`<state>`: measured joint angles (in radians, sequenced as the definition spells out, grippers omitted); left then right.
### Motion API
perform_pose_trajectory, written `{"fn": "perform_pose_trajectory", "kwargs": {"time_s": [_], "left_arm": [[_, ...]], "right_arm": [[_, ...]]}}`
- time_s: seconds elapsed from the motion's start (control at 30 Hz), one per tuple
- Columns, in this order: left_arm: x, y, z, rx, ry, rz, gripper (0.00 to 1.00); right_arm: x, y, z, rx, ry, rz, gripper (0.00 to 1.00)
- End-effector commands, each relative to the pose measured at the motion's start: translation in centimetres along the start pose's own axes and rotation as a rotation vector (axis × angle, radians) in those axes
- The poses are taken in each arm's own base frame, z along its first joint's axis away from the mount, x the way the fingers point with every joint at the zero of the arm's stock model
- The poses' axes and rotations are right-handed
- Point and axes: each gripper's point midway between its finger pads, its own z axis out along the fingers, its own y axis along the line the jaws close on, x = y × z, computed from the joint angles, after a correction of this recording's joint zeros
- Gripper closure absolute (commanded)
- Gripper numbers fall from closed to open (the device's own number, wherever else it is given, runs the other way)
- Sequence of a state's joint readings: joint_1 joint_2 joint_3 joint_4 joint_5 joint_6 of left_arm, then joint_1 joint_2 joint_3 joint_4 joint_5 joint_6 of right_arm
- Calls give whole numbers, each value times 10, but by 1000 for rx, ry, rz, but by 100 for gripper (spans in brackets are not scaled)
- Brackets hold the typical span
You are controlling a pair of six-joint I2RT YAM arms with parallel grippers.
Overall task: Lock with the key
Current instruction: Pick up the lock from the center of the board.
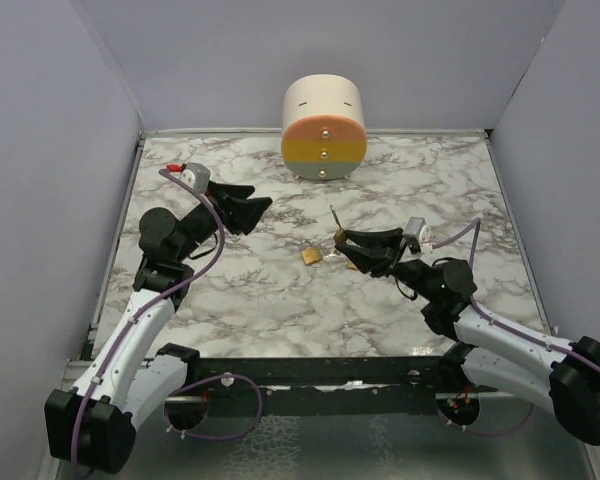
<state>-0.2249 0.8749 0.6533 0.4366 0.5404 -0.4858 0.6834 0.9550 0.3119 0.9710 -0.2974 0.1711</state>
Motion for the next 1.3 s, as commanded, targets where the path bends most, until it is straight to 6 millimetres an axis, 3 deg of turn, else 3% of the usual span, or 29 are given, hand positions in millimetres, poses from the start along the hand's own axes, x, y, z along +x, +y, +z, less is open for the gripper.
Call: {"fn": "perform_pose_trajectory", "kwargs": {"time_s": [0.0, 0.17, 0.47, 0.57, 0.73, 0.9, 1.0, 1.13, 1.27], "left_arm": [[-18, -73, 6, 261, -3, 52, 41], [-15, -126, 9, 432, 3, 124, 41], [5, -145, -2, 574, 38, 232, 37], [11, -144, -3, 574, 36, 261, 36], [25, -157, -1, 618, 29, 256, 59], [47, -160, 11, 612, 76, 232, 71], [52, -160, 13, 607, 89, 222, 67], [45, -158, 14, 582, 61, 237, 51], [38, -159, 15, 573, 38, 233, 46]], "right_arm": [[-27, 41, -7, -268, -91, -30, 99], [-34, 48, -16, -402, -88, 17, 99], [-44, 55, -30, -578, -91, 84, 99], [-49, 59, -33, -606, -111, 104, 99], [-55, 62, -34, -615, -115, 122, 99], [-65, 65, -38, -597, -139, 81, 99], [-68, 64, -38, -580, -133, 49, 99], [-70, 64, -39, -565, -130, 18, 99], [-70, 65, -40, -571, -123, 20, 99]]}}
